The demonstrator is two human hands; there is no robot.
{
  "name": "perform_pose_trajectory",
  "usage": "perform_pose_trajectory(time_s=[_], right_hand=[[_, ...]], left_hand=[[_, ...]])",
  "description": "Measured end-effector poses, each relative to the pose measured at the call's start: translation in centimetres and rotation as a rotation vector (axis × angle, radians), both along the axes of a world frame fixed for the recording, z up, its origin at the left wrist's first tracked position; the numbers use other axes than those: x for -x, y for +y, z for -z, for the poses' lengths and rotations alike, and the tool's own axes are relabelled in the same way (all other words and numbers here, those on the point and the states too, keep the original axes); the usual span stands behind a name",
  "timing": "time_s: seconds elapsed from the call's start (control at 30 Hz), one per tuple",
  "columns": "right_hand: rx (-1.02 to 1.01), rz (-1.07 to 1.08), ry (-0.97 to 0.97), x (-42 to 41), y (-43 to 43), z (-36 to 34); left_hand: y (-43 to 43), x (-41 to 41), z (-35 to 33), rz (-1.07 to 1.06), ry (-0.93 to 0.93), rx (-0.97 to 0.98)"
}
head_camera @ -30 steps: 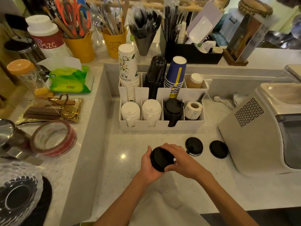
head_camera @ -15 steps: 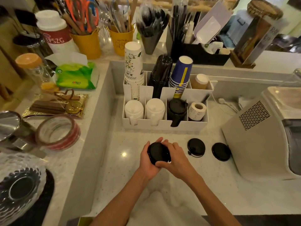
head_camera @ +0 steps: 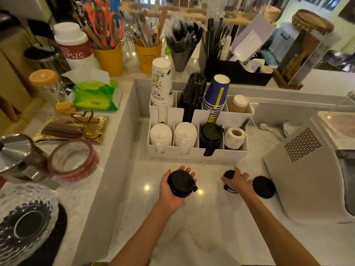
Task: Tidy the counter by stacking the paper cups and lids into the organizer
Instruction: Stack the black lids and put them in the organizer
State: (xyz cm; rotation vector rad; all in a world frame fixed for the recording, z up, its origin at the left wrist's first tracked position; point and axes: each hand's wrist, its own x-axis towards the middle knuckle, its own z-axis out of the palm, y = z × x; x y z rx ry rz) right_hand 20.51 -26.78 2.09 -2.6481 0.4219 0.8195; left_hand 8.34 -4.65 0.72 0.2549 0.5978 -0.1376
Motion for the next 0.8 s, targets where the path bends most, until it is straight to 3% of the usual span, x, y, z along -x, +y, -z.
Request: perform_pose_trajectory(time_s=[0.13,0.27,0.33,0.57,0.8], right_hand=[[-0.046,-0.013,-0.104,0.4,0.2,0.2],[-0.510,-0.199,-0.203,0.6,3.1,-4.8],[-0.605,-0.394,-0.155,1.3,4.7,-8.4],[-0.476,-1.072,-0.125,4.5,8.4,-15.1],[-0.424,-1.284,-0.040,5.3,9.1,-15.1]], left_hand=[[0.4,0.3,-0.7,-0.005,0.016,0.008],[0.8,0.3,-1.5,0.042,0.070,-0.039],[1.1,0.1,-1.7,0.049,0.090,-0.054],[1.4,0.1,-2.4,0.102,-0.014,-0.034],[0.6,0.9,-3.7,0.181,-0.098,-0.070]])
